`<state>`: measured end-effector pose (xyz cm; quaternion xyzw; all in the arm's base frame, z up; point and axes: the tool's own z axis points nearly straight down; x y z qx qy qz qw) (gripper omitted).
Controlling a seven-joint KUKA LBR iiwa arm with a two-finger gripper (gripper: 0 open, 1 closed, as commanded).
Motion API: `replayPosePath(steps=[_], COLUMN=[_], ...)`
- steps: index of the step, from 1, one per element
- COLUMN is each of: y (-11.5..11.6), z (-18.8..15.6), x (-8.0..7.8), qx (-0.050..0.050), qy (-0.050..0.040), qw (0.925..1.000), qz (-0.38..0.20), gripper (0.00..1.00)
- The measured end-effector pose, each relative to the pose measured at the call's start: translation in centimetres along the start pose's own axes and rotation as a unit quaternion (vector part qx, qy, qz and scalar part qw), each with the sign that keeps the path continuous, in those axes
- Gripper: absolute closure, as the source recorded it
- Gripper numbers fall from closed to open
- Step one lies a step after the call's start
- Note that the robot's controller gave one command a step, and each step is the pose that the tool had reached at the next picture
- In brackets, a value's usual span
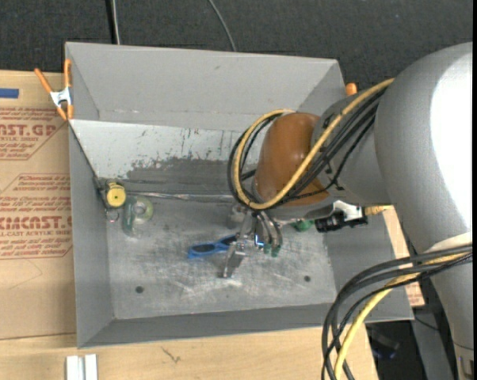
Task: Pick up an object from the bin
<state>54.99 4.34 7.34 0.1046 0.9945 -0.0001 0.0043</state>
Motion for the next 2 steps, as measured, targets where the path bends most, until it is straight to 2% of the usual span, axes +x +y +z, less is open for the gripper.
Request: replayPosePath(steps=[1, 2], y=[0.2, -0.6], z=[-0.3, -14.0], x=[-0.2, -2.4], qx=[-0.002, -0.001], qy=[-0.003, -0.0006], qw=[1.0, 0.9999], qz=[-0.001, -0.014], gripper=[1.0, 1.0])
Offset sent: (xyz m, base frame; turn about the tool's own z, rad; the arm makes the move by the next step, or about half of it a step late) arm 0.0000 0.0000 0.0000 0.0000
